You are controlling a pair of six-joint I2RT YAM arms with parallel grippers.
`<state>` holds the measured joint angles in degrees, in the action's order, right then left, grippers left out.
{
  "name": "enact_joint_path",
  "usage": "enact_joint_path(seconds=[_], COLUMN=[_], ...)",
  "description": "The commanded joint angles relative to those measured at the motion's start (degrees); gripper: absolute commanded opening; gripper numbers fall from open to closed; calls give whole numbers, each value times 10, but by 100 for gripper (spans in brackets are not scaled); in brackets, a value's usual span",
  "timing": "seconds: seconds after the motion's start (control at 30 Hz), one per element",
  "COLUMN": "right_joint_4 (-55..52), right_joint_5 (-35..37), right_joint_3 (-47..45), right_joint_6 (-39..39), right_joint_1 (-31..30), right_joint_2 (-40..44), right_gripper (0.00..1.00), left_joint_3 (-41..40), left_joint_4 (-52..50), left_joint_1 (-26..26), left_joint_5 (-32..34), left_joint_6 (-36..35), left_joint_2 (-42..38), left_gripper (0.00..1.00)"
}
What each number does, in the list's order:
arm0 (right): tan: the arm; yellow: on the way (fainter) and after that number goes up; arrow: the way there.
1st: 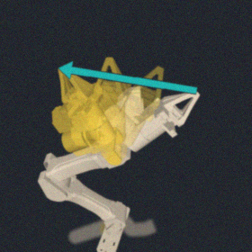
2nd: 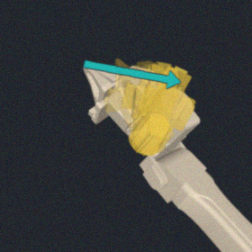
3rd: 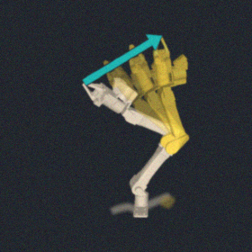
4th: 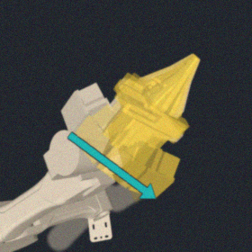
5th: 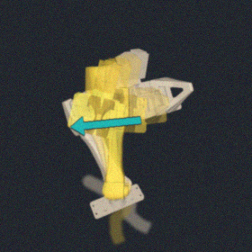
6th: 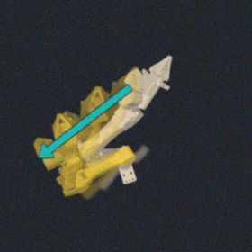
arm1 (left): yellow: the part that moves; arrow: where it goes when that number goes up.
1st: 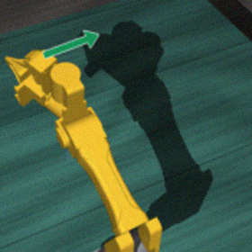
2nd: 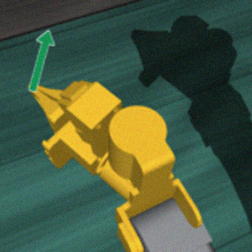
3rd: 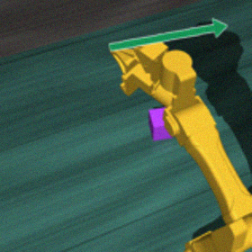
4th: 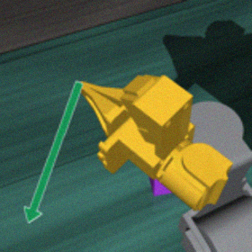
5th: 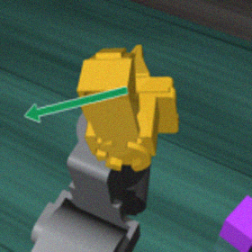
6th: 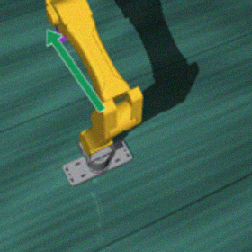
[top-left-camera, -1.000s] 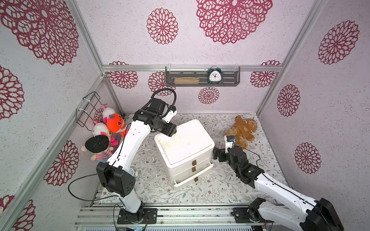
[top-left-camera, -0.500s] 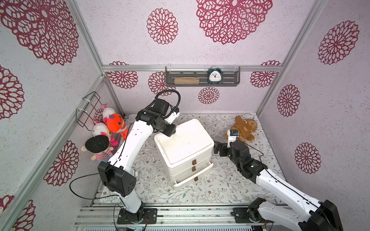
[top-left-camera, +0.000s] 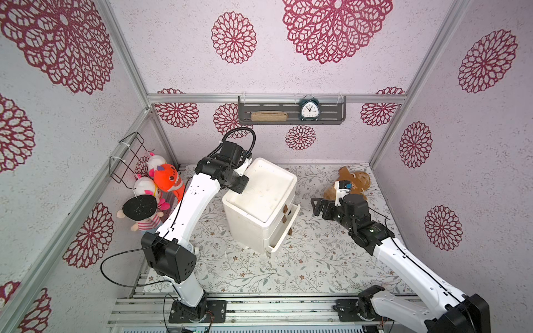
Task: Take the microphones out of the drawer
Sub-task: Adjust the storage box at the center of the board.
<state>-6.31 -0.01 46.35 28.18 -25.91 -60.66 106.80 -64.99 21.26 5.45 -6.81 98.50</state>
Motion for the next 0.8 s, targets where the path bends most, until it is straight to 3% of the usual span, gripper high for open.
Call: enact_joint_path(seconds=[0.0, 0.27, 0.6, 0.77], right_joint_4=[53, 155, 170, 209], right_joint_5=[-85, -193, -169, -184], right_joint_3=[11, -1, -36, -85], right_joint_6=[17, 92, 112, 123], right_joint_1=[3, 7, 8, 8], right_joint_2=[-13, -100, -146, -156], right_gripper=[99, 99, 95, 85], left_joint_3=[-32, -65, -80, -80], left_joint_4=[32, 54, 73, 77], left_joint_1=[-12, -18, -33, -34], left_joint_5=[118, 123, 131, 129], left_joint_6=[-44, -58, -70, -69], left_joint_2=[3, -25, -39, -36], left_gripper=[2, 1, 0, 0])
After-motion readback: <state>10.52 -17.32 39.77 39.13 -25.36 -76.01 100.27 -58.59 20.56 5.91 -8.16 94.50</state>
